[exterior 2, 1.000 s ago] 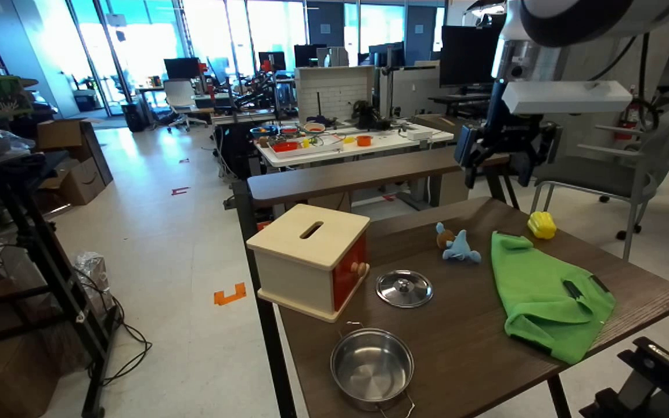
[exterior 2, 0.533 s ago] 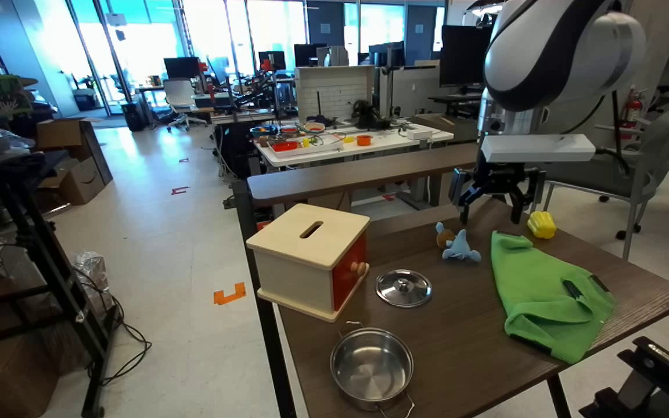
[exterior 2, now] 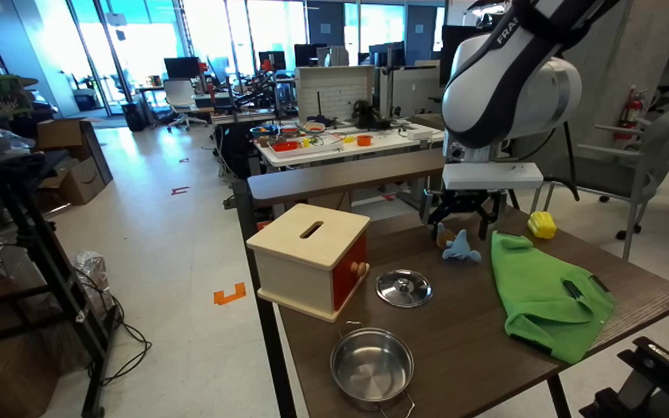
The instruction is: Pick up the pot and toy and move them towards the edge of the table.
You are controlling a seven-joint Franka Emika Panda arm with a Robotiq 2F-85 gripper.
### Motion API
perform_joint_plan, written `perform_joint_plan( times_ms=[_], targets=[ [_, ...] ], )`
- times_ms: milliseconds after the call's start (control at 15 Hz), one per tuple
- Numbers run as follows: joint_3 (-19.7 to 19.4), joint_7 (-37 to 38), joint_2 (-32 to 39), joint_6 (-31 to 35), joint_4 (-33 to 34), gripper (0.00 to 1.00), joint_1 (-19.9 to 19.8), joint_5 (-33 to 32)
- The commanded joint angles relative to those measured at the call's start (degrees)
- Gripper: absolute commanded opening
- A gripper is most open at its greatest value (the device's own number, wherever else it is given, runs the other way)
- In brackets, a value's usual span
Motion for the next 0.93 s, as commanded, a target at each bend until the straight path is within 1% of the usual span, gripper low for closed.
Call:
perform_joint_plan(
  times_ms=[0, 67, 133, 267, 600, 733, 800, 867],
  targets=[
    [-0.7, 0.9, 4.4, -3.0, 7.0, 0.72, 0.7, 0.9],
    [-0.7, 0.9, 4.8, -3.1, 7.7, 0.66, 0.7, 1.0],
    [-0.7, 0.9, 5.3, -3.0, 8.4, 0.56, 0.7, 0.9],
    [-0.7, 0.9, 5.8, -2.9, 9.3, 0.4, 0.7, 0.9],
    [-0.3, 0.4, 5.4, -3.0, 9.3, 0.04, 0.4, 1.1],
    [0.8, -0.6, 3.1, -4.3, 6.7, 0.0, 0.2, 1.5],
    [1.5, -1.5, 0.8, -4.9, 3.8, 0.03, 0.3, 1.5],
    [1.5, -1.4, -1.0, -5.5, 1.6, 0.01, 0.9, 1.2]
  ],
)
